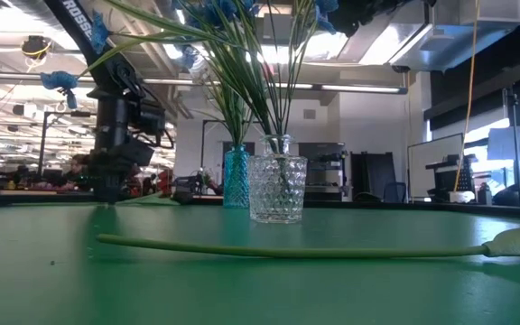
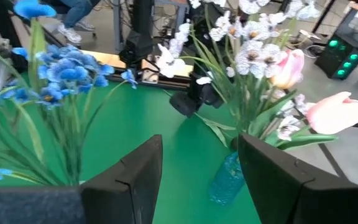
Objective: Sort flowers into vase by color
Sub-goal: Put the top left black flower into the transparent vase
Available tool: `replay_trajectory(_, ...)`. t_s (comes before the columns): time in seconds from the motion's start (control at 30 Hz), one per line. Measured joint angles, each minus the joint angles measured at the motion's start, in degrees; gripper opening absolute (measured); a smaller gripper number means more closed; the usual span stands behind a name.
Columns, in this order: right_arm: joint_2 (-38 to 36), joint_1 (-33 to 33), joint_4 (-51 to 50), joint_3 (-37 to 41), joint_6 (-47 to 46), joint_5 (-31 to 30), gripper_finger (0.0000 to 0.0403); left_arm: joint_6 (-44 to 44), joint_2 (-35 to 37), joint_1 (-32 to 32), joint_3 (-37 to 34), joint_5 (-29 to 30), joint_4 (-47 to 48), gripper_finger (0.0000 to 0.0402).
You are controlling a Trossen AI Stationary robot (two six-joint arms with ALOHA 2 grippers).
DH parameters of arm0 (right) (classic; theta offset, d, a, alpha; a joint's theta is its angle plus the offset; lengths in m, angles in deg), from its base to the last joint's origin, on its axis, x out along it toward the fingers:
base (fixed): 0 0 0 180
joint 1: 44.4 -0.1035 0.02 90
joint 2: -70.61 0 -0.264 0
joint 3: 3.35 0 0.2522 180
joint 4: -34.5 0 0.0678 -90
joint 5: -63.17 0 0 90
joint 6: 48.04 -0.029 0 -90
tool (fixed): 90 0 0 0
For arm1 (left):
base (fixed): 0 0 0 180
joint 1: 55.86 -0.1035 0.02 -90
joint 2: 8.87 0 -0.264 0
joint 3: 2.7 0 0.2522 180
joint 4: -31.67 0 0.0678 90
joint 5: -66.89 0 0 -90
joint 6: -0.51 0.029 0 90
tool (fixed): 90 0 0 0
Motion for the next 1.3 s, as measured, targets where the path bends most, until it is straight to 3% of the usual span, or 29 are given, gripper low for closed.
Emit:
replay_trajectory(0.2, 0.00, -0.01, -1.03, 0.00, -0.02, 2.64, 0.0206, -0.39, -3.38, 1.94, 1.61, 1.31, 0.99, 0.0109)
replay_trajectory(0.43, 0.00, -0.02, -1.19, 0.00, -1.16, 3.88, 0.0206, -2.06, -6.51, 2.91, 4.17, 2.40, 3.66, 0.0059)
replay_trajectory(0.57, 0.00, -0.01, -1.31, 0.00, -1.27, 3.95, 0.0206, -7.06, -6.71, 1.24, 7.43, 6.47, 9.00, 0.0012)
replay_trajectory(0.63, 0.00, -0.01, -1.37, 0.00, -1.27, 3.95, 0.0206, -10.03, -5.77, 0.13, 9.17, 7.41, 10.09, 0.0006)
replay_trajectory(0.97, 0.00, -0.02, -4.96, 0.02, -1.31, 4.99, 0.0206, -17.30, 6.41, -2.15, 13.62, 7.85, 10.39, 0.0001)
replay_trajectory(1.2, 0.00, -0.02, -5.83, 0.02, -1.31, 5.00, 0.0206, -19.41, 21.24, -3.98, 18.06, 9.42, 10.51, 0.0000)
replay_trajectory(1.3, 0.00, -0.02, -5.87, 0.02, -1.31, 5.00, 0.0206, -19.69, 28.04, -3.43, 20.45, 5.81, 9.53, 0.0000)
